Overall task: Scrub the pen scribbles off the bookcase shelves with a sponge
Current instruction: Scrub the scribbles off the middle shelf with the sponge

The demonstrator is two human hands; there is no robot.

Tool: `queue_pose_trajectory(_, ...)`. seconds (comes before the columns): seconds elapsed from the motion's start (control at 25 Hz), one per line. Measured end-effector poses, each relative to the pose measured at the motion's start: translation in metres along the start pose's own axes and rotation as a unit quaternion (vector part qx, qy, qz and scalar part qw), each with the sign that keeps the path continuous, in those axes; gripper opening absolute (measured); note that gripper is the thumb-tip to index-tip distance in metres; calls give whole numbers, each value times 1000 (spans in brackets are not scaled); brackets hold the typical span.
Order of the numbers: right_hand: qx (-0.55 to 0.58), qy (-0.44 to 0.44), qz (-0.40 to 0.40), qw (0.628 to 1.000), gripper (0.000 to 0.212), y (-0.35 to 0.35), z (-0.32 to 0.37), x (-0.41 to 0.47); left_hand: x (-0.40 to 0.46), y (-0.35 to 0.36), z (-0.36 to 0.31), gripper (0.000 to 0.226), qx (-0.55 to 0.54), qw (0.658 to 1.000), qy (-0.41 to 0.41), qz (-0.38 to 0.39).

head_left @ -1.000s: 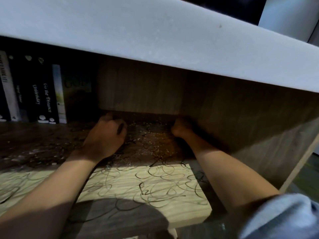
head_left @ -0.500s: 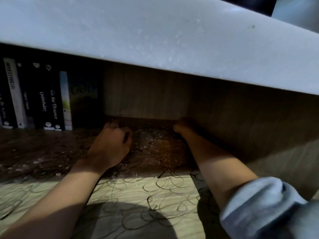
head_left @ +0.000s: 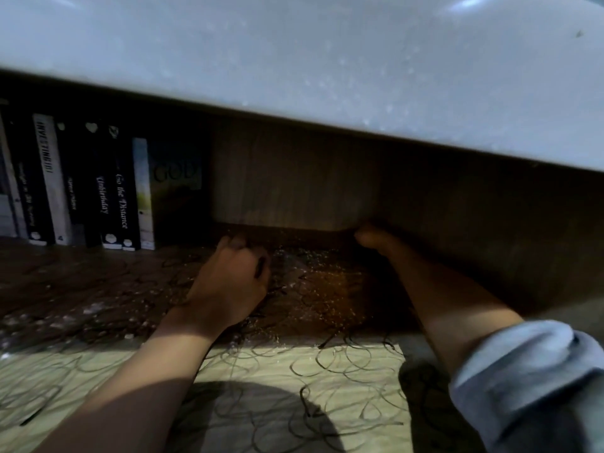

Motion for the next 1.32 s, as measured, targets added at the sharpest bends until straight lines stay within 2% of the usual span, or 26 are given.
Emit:
queue_pose_trajectory(0.12,-51,-23,24,998,40,32,19,2,1,0,-2,24,11,1000,7,-4)
queue_pose_trajectory(0.2,12,-62,56,996,37,47,42,-4,0,0,-2,24,10,1000,8,-6)
queue_pose_trajectory(0.32,42,-84,123,988,46,42,52,-11,-1,-1,1,25,13,1000,3,-4)
queue_pose_trajectory(0.4,75,-67,90,991,45,14,43,-1,0,0,2,24,19,1000,5,-9)
queue_pose_trajectory(0.44,73,-53,33,995,38,-4,34,5,0,1,1,24,18,1000,6,-8)
queue_pose_trajectory(0.48,40,-34,-21,998,34,-17,21,14,0,2,0,24,16,1000,8,-7)
queue_pose_trajectory(0.52,-8,-14,-38,999,36,-21,10,18,1,2,-1,24,15,1000,12,-7)
queue_pose_trajectory(0.64,-127,-3,24,992,39,13,8,18,1,3,-2,23,14,1000,20,-11)
queue_pose_trajectory(0.8,-71,-79,68,992,41,62,50,7,1,0,-2,28,7,1000,8,-23)
queue_pose_trajectory(0.96,7,-134,166,977,42,75,69,-3,0,-1,2,29,29,999,-3,-25)
queue_pose_trajectory(1.04,57,-111,120,985,37,52,61,7,1,-2,4,29,29,999,-6,-24)
queue_pose_trajectory(1.12,6,-67,0,998,35,30,35,30,2,-1,3,33,30,999,0,-22)
queue_pose_trajectory(1.16,-61,-37,-13,997,38,31,25,36,2,-1,0,39,25,999,6,-24)
queue_pose_trajectory(1.24,-148,-24,18,988,41,55,24,39,2,-3,-2,59,0,999,11,-30)
queue_pose_trajectory(1.32,-112,-76,45,990,40,74,47,33,3,-3,-1,75,-27,999,9,-29)
Point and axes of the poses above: each hand's wrist, its own x-axis towards the middle knuckle, its own y-axis out of the palm, z = x × y, the point moved 9 cm from there along x, towards the middle knuckle, and after that the axes turned 6 degrees about x, right-handed, at the moved point
